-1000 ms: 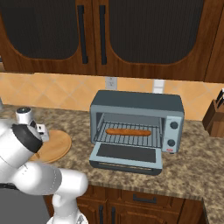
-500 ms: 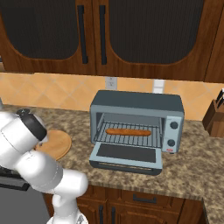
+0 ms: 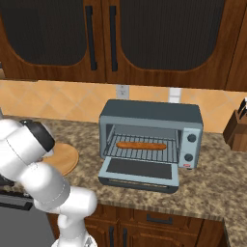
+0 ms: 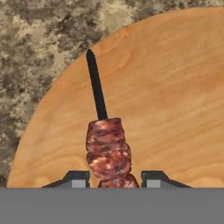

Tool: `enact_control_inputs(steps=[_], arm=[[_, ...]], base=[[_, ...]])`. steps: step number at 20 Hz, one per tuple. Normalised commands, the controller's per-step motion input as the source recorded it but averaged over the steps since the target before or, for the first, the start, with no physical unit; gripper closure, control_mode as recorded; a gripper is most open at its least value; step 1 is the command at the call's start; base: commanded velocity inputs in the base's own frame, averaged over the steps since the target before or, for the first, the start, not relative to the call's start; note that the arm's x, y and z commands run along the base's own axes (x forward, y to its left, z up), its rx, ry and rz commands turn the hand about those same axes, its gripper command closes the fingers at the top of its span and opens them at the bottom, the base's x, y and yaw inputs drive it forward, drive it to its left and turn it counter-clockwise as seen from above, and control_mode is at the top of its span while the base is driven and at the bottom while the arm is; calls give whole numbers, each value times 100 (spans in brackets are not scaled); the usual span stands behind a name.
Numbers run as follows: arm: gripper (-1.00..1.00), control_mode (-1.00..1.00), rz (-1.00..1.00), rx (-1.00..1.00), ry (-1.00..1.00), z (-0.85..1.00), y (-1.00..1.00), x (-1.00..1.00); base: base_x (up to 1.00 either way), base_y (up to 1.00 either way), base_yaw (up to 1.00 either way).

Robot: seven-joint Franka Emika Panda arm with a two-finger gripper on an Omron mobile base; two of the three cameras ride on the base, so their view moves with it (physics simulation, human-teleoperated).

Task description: Pick up the kebab skewer and baguette bread, and place them inside the toaster oven. Close the toaster oven door and start by setting the timer.

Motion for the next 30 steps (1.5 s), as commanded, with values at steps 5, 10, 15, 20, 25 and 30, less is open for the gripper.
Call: enact_control_inputs(steps=[5, 10, 15, 20, 25, 30], arm=[[100, -100, 0, 0, 0, -3, 0, -1], [100, -100, -2, 10, -2, 45, -7, -12], [100, -100, -10, 20, 0, 100, -27, -5], [100, -100, -25, 21, 0, 99, -45, -35], [100, -100, -40, 24, 0, 93, -52, -44], [100, -100, -48, 22, 1, 82, -52, -39]], base=[[0, 0, 0], [0, 0, 0], [0, 0, 0], [0, 0, 0], [0, 0, 0], [0, 0, 0]])
